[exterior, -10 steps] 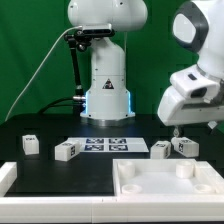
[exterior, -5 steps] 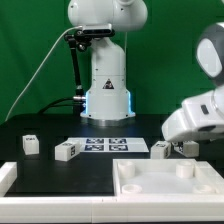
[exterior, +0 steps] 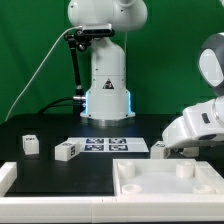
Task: Assemble one leg
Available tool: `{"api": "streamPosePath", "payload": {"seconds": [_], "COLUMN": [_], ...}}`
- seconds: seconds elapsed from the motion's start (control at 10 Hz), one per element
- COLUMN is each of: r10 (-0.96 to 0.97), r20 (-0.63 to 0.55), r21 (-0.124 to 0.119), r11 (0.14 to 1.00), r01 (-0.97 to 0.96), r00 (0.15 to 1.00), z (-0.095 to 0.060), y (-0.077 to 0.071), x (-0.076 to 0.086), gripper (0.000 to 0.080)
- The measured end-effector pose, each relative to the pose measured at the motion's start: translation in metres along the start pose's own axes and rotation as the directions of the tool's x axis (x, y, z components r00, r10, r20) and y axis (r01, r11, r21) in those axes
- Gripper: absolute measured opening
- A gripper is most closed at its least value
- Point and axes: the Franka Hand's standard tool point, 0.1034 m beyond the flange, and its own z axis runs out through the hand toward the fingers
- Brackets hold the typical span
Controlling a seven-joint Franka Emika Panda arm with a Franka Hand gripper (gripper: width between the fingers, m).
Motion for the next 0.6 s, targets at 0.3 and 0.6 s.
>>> {"api": "streamPosePath", "payload": {"seconds": [0.3,0.6], "r10": [0.0,0.0], "r20": [-0.001,-0.001], "r21": [0.001,0.001], "r11": [1.0,1.0], "r01": [0.0,0.0], "r00": [1.0,1.0], "z": [-0.0001,-0.0001], "y": [0.0003,0.0002], "x": [0.0003,0.0003], "gripper": [0.0403,0.0291]}}
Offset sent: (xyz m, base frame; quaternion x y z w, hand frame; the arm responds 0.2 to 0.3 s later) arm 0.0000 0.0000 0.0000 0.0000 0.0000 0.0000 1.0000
